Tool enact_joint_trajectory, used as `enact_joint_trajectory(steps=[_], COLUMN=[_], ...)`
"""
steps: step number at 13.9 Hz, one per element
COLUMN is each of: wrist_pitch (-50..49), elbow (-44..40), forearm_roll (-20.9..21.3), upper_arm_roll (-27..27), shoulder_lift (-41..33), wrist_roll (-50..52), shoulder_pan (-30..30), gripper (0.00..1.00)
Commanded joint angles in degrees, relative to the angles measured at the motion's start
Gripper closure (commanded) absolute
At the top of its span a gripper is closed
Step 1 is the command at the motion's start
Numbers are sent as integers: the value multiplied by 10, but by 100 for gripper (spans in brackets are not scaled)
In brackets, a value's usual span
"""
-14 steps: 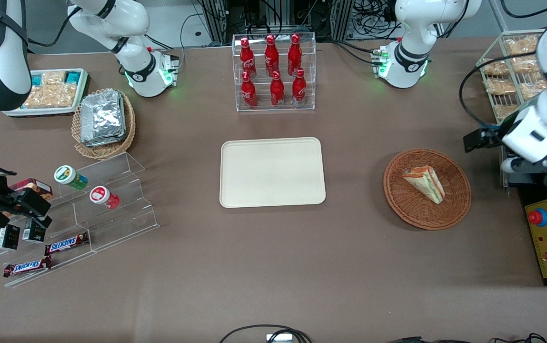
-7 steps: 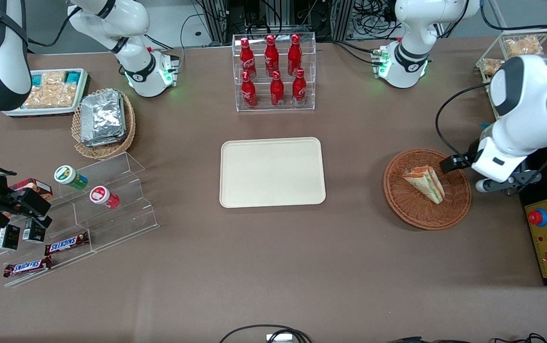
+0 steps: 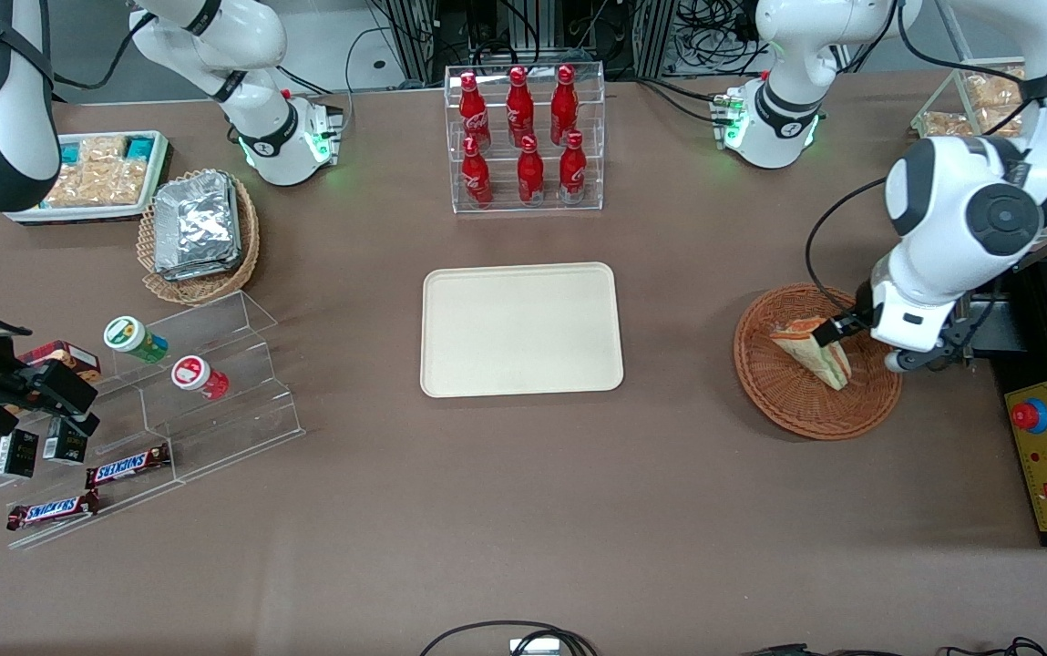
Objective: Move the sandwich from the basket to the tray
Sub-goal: 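Move the left gripper over the sandwich in the wicker basket, then lower the open left gripper around the sandwich and close it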
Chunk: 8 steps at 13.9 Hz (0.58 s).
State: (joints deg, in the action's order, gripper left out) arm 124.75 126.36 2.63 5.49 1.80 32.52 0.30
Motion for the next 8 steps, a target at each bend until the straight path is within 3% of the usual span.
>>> enact_joint_trajectory(steps=[1,8], wrist_pitch=[56,117], elbow=[47,85], forearm_roll=[4,6], upper_arm_roll=[-2,-4], shoulder_lift=[-10,19], wrist_roll=[44,98], shoulder_pan=[-6,-4], gripper=[0,0])
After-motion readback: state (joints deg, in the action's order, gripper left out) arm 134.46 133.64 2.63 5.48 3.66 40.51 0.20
